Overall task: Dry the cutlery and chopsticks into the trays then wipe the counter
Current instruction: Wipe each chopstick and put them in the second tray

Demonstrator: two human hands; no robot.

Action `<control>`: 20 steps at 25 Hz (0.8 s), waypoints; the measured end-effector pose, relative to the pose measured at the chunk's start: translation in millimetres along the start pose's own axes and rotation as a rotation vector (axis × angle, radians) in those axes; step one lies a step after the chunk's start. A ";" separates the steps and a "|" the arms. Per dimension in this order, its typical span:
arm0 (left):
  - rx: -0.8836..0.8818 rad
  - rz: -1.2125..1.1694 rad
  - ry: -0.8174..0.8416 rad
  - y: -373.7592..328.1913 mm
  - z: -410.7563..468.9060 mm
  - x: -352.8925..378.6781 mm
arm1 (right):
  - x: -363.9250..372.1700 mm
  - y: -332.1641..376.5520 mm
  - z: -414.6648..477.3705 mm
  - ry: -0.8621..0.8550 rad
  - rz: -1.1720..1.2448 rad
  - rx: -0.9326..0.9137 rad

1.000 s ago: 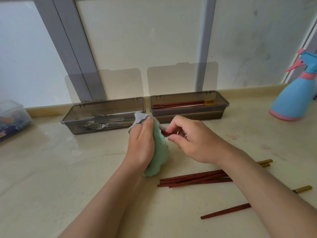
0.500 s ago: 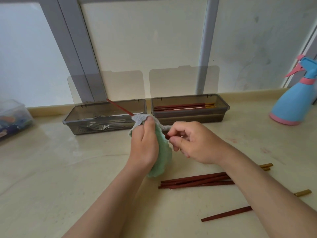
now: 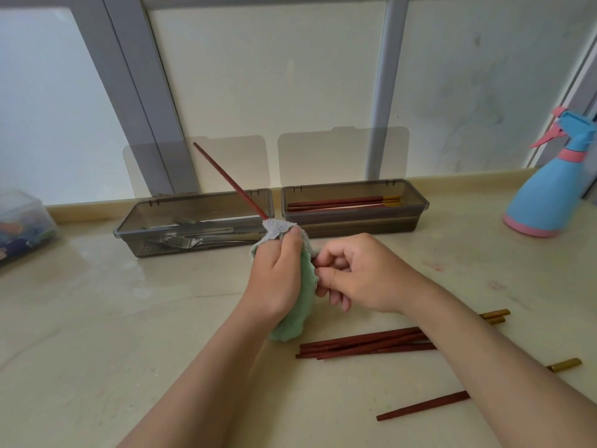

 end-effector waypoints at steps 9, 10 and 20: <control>-0.003 0.372 0.554 5.3 -5.7 23.0 | -22.8 -21.3 10.5 -0.317 0.615 0.063; 0.012 0.395 0.558 3.0 -6.4 24.2 | -28.6 -25.4 10.6 -0.382 0.672 0.091; 0.095 0.268 0.334 5.1 -3.9 7.8 | -99.9 -39.7 -1.6 -1.014 0.407 -0.091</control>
Point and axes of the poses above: each hand's wrist, its own z-axis towards the middle knuckle, its own x-axis out of the palm, y = z × x, the point moved 4 cm from there along z, towards the middle knuckle, and after that the axes turned 9 degrees about y, right-handed, at the moved point
